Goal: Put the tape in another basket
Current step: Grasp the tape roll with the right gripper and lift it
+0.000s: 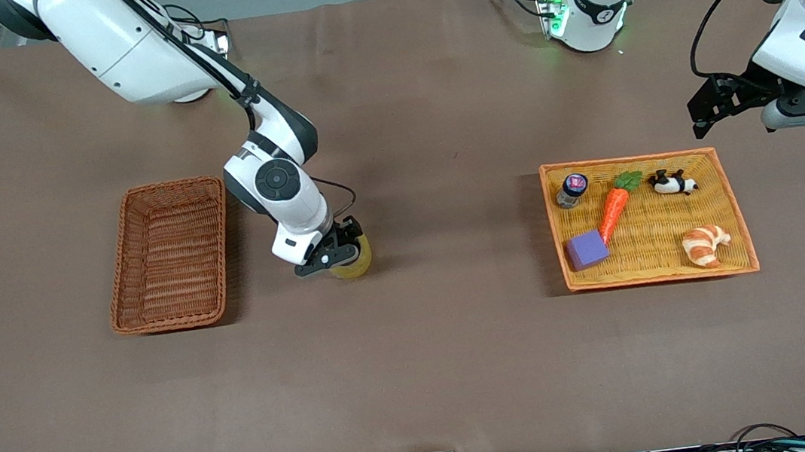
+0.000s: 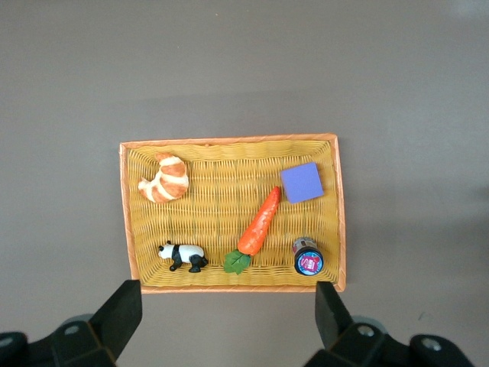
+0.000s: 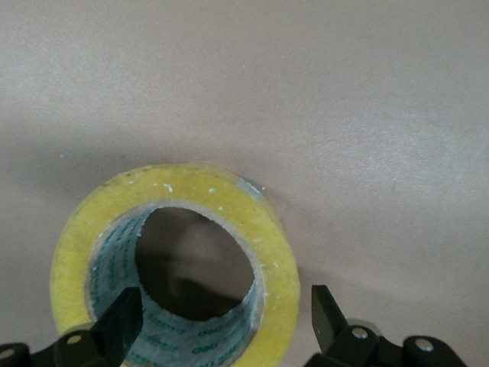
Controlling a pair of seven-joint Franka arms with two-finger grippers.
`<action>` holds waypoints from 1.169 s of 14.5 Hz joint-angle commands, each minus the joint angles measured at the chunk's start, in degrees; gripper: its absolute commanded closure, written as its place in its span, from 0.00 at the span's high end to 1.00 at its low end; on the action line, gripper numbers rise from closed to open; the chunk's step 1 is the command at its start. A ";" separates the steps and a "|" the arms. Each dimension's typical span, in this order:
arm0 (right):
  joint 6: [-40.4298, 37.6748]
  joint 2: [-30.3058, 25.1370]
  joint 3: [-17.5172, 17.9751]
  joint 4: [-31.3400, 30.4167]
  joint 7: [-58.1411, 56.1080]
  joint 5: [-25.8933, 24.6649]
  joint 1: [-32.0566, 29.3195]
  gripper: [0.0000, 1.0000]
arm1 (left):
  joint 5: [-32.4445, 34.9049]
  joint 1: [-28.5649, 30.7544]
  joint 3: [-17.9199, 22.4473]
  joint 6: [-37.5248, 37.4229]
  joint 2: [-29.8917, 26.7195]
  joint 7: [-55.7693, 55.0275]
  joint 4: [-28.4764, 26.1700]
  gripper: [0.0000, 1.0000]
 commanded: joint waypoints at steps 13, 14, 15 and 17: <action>0.19 -0.95 -0.07 -0.77 7.79 -6.00 -1.31 0.13 | -3.51 -2.84 5.17 -0.15 0.98 0.30 -0.07 1.00; -2.08 -1.04 0.10 0.79 8.15 -6.00 -1.48 0.01 | -3.51 -2.58 4.99 -0.06 1.15 0.30 0.02 1.00; -6.02 -1.30 0.37 2.72 7.89 -5.91 -2.01 0.00 | -3.51 -2.40 4.81 -0.06 1.24 0.30 0.02 1.00; -11.05 -4.54 0.72 4.15 7.02 -5.57 -3.32 0.00 | -3.51 -2.40 4.81 -0.06 1.24 0.03 -0.06 1.00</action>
